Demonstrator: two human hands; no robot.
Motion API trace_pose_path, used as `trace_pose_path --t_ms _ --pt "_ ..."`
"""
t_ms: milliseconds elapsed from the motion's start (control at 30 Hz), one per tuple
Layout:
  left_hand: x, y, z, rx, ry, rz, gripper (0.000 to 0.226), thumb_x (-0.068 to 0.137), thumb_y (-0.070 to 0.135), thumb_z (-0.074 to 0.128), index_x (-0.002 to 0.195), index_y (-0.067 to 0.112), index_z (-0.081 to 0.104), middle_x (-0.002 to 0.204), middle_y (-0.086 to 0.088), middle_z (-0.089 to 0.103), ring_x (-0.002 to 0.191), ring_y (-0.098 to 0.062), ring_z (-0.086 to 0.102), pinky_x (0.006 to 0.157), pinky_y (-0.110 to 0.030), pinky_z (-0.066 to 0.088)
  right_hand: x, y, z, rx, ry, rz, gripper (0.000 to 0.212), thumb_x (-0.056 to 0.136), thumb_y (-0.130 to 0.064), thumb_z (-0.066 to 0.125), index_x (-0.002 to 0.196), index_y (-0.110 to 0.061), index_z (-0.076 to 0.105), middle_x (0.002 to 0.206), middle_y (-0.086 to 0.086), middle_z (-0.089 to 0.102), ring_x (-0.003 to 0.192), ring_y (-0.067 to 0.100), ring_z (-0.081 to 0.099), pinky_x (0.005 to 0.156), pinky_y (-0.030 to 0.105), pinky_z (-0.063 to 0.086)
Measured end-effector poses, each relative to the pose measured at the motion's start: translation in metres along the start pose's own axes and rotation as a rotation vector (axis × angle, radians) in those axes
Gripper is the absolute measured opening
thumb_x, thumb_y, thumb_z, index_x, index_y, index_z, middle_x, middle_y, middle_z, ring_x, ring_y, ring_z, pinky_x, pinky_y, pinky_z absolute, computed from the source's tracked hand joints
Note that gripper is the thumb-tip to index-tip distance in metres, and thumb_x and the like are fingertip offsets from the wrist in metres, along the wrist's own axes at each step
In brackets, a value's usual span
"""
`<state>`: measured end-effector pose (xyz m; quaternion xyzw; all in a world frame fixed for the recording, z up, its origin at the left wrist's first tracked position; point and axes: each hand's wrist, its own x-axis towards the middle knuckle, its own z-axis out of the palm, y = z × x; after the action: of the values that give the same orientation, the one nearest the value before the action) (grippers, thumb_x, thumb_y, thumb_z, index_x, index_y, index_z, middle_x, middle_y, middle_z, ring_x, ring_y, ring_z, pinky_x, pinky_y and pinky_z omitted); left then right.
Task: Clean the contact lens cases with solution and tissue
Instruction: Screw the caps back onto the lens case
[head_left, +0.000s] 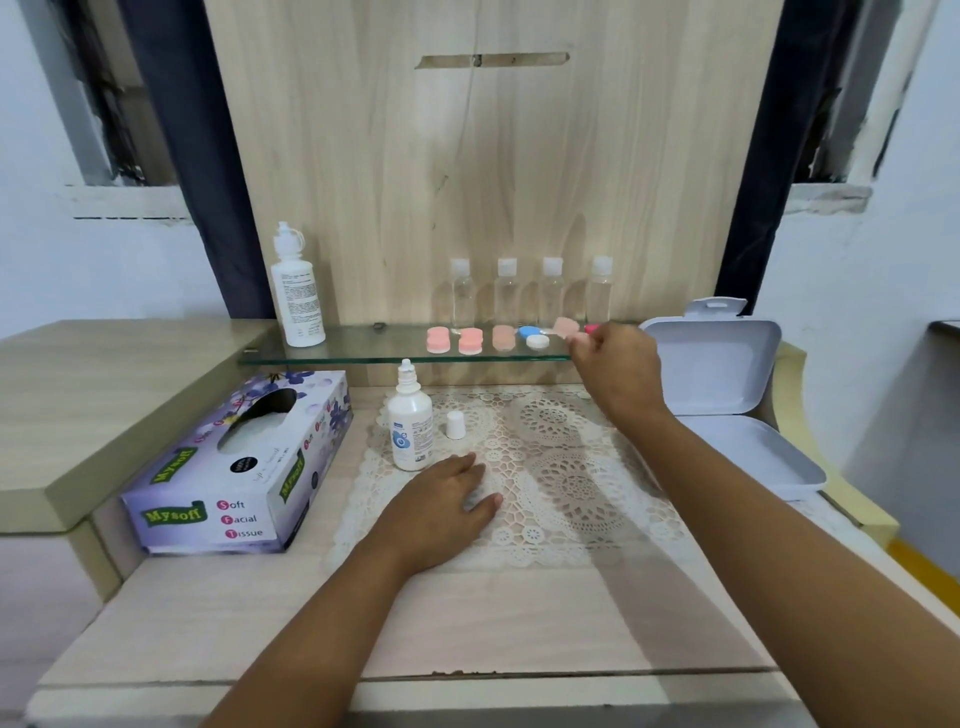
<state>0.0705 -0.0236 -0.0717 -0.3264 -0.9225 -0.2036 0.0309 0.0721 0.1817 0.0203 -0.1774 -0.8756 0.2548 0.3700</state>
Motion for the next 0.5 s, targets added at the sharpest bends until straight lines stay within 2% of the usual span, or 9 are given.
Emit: trace_pose_path --t_ms 133,300,500 --pt "0.0 0.0 -0.001 -0.012 0.007 0.01 0.055 0.096 0.046 0.04 0.144 0.02 0.034 0.155 0.007 0.021 0.142 -0.008 0.015 0.111 -0.019 0.012 0.01 -0.007 0.009 -0.082 -0.02 0.043 0.026 0.087 -0.019 0.048 0.085 0.002 0.063 0.092 0.023 0.06 0.072 0.028 0.044 0.062 0.029 0.03" --pt "0.0 0.0 -0.001 -0.019 -0.002 0.003 0.055 0.096 0.046 0.039 0.144 0.02 0.033 0.155 0.007 0.02 0.142 -0.008 0.014 0.112 -0.019 0.01 0.016 -0.008 0.019 -0.213 -0.046 0.029 0.021 0.092 -0.017 0.05 0.098 -0.001 0.061 0.101 0.017 0.062 0.091 0.032 0.059 0.063 0.029 0.037" --pt "0.0 0.0 -0.001 -0.015 0.0 0.004 0.055 0.095 0.046 0.04 0.144 0.02 0.033 0.155 0.007 0.021 0.142 -0.008 0.015 0.112 -0.021 0.011 0.022 -0.007 0.024 -0.242 -0.061 0.037 0.024 0.092 -0.023 0.057 0.101 -0.002 0.06 0.102 0.017 0.063 0.093 0.031 0.06 0.066 0.03 0.04"
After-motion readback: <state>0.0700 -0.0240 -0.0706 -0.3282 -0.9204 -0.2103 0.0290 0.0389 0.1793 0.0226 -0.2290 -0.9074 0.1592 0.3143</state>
